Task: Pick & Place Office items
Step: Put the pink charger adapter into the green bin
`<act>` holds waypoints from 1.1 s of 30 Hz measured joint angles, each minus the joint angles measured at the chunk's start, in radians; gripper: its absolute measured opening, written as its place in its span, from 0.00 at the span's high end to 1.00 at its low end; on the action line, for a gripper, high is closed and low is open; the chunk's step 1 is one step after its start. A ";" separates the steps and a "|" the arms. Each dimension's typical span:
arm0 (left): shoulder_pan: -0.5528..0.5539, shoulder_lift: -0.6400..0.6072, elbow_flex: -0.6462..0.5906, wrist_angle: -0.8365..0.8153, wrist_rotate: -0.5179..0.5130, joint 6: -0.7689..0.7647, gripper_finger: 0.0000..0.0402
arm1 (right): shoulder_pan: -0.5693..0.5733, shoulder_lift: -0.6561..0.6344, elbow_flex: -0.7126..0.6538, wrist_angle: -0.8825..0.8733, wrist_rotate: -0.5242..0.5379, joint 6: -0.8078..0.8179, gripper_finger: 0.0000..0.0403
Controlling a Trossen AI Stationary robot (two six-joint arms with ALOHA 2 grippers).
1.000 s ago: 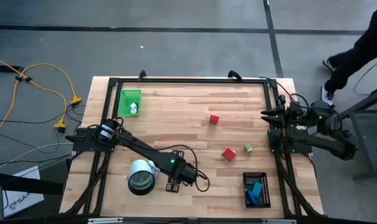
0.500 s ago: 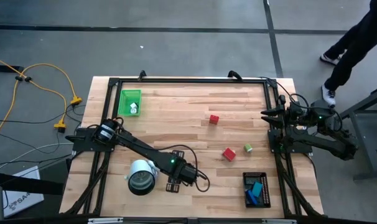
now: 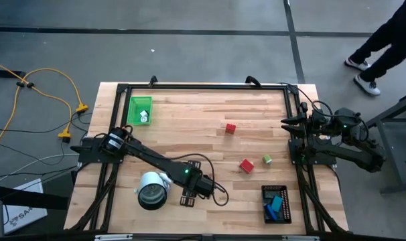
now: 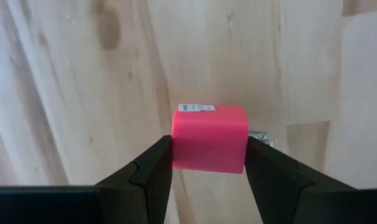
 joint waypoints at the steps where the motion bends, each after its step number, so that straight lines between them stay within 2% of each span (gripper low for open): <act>1: 0.007 0.000 0.007 -0.012 0.000 0.002 0.57 | 0.000 0.000 0.000 0.000 0.000 0.000 0.78; 11: 0.112 -0.064 0.014 -0.068 -0.020 0.022 0.57 | 0.000 0.000 0.000 0.001 0.000 0.000 0.78; 17: 0.224 -0.103 0.014 -0.135 -0.055 0.023 0.57 | 0.000 0.000 0.000 0.000 0.000 0.000 0.78; 25: 0.369 -0.104 0.001 -0.152 -0.051 0.063 0.57 | 0.000 0.000 0.000 0.001 0.000 0.000 0.78; 33: 0.481 -0.190 -0.104 -0.100 -0.050 0.033 0.57 | 0.000 0.000 0.000 0.000 0.000 0.000 0.78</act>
